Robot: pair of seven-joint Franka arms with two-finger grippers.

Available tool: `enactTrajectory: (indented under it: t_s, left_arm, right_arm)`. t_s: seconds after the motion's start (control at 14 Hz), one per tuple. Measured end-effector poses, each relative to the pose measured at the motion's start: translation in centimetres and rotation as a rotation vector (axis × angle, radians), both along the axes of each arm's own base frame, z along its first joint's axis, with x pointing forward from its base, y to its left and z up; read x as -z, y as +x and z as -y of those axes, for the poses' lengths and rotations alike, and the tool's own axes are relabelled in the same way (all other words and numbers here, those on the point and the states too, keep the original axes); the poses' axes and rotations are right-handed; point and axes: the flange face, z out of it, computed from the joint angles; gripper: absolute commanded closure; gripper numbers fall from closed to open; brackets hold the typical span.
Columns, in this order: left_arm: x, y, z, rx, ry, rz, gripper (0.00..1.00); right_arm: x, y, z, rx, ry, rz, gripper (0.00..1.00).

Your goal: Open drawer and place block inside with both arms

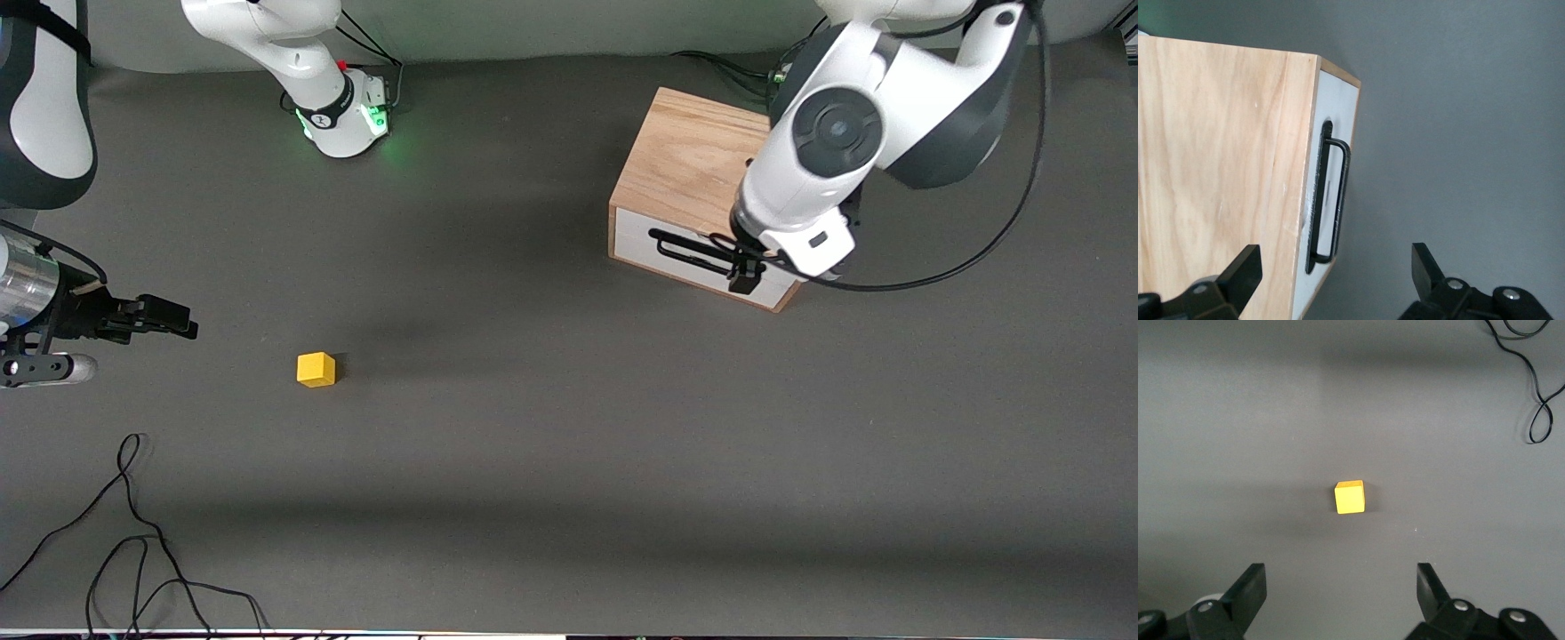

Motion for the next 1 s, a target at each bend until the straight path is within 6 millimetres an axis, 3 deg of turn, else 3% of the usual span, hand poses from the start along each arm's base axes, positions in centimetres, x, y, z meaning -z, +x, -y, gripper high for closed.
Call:
enactTrajectory:
  t_s: [0.28,1.0]
  left_arm:
    - [4.9,-0.4,2.0,0.043,0.022,-0.050,0.00]
    - [11.3,-1.6,2.5,0.085,0.046,-0.025,0.00]
  right_arm:
    - [0.1,0.0,0.0,0.000,0.000,-0.003,0.00]
    - [0.4,-0.1,0.0,0.000,0.000,-0.008,0.00]
